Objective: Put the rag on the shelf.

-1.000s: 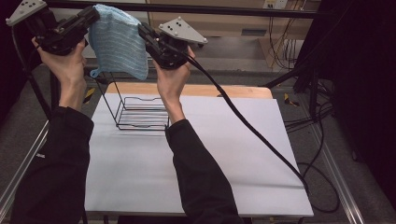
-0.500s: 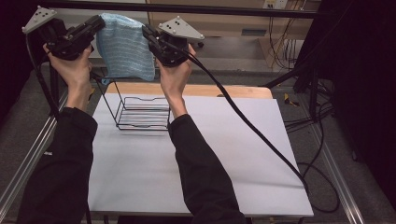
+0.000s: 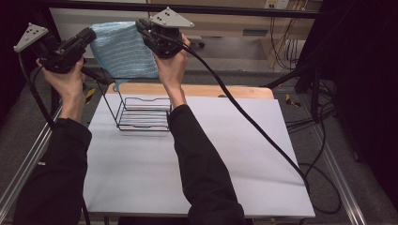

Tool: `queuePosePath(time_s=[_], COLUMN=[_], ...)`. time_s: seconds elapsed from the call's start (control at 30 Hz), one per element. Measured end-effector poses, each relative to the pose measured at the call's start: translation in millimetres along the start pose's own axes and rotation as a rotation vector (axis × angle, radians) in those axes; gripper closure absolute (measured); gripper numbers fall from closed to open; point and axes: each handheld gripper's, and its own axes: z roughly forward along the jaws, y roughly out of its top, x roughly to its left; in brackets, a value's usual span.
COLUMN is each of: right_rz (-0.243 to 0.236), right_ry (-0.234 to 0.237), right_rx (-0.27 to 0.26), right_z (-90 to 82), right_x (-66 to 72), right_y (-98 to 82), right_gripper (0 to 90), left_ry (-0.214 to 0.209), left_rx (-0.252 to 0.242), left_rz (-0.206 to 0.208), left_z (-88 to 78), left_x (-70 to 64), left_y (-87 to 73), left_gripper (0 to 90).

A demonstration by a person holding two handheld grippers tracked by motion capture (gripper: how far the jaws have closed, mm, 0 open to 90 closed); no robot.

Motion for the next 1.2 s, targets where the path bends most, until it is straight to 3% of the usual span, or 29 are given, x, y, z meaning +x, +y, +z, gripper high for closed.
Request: queuePosePath(time_s=[0.13,0.23,0.6,0.83,1.2], right_rz=[0.004,0.005,0.087,0.127,0.141], right_ry=[0.004,0.007,0.021,0.047,0.095], right_rx=[0.029,0.047,0.093,0.110,0.141], right_z=[4.6,4.2,-11.7,-21.7,-31.1], right_x=[0.3,0.8,0.6,5.7,14.0], right_y=[-7.8,-15.0,-39.4,-51.9,-58.5], right_gripper=[84.2,84.1,83.8,83.3,82.6], left_ry=[0.018,0.007,-0.034,-0.066,-0.091], left_rx=[0.020,0.039,0.125,0.152,0.207], left_rz=[0.013,-0.002,-0.019,-0.021,-0.020], left_z=[1.7,3.8,2.5,-6.9,-24.7], left_x=[2.2,4.1,2.9,3.0,1.6], left_y=[-1.9,-7.0,-25.2,-32.8,-35.9], left_gripper=[83.1,83.0,82.9,82.7,82.2])
